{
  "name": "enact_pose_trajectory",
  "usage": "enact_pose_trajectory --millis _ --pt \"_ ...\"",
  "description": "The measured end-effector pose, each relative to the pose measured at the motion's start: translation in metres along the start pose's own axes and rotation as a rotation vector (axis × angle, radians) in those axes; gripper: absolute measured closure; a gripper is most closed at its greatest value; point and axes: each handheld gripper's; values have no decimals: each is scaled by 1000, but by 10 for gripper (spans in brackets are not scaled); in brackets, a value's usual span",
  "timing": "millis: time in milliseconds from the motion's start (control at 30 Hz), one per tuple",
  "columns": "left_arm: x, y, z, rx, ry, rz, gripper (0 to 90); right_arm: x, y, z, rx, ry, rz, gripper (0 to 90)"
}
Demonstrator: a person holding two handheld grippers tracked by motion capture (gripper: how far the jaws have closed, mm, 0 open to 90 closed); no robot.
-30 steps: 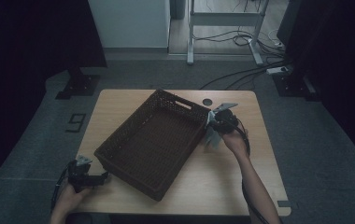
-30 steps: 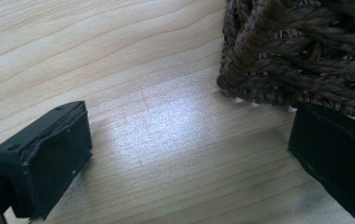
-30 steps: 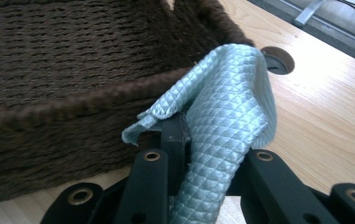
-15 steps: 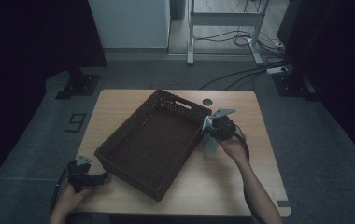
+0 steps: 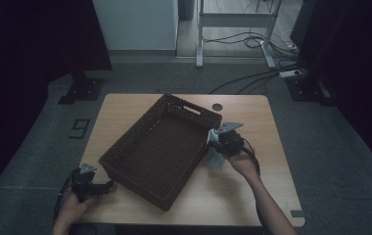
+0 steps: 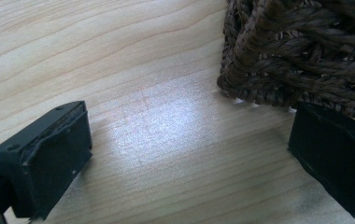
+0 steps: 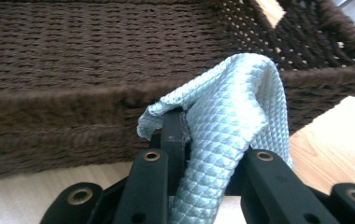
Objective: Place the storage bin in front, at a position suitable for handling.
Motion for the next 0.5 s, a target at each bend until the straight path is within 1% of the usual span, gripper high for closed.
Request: enact_pose_trajectory --millis 167,367,500 --pt "0 0 0 0 2 0 0 4 3 9 -17 22 -2 766" --pt "0 0 0 1 -1 2 0 8 7 19 -40 32 -7 765" --pt "0 0 0 1 -1 3 0 11 9 28 -59 54 -5 765"
Point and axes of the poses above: each handheld gripper's, and its own axes: y roughly backward along the jaws, x roughly out of its underside, z roughly to its left, and after that the axes turned 12 degrees about -y, right-handed
